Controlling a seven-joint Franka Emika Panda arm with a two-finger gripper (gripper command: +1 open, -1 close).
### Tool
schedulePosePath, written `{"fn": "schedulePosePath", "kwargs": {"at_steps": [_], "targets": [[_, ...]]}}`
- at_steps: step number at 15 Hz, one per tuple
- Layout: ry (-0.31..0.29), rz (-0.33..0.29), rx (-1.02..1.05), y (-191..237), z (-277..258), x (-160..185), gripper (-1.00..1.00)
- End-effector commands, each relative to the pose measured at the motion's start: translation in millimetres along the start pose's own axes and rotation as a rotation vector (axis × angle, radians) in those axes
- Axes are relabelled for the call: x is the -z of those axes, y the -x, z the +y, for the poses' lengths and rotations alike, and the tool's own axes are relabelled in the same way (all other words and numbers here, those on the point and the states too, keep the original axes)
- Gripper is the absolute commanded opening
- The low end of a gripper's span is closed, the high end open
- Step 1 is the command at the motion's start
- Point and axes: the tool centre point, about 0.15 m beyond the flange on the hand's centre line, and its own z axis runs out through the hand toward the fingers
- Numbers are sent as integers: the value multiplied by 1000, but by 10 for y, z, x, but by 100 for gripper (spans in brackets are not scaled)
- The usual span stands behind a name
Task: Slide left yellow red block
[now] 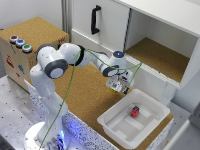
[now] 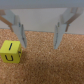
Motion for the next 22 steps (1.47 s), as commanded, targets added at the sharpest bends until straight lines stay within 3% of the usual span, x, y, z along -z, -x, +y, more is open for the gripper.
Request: {"fn": "schedulePosePath", "kwargs": {"at_steps": [1,9,18,22], "targets": [[-67,-25,44,-76,82,-253,-100],[-95,-68,29,-92,5,-474,-100],[-94,-32,41,-254,-387,-477,-100],[-95,-45,68,-236,-504,-456,-100]]}}
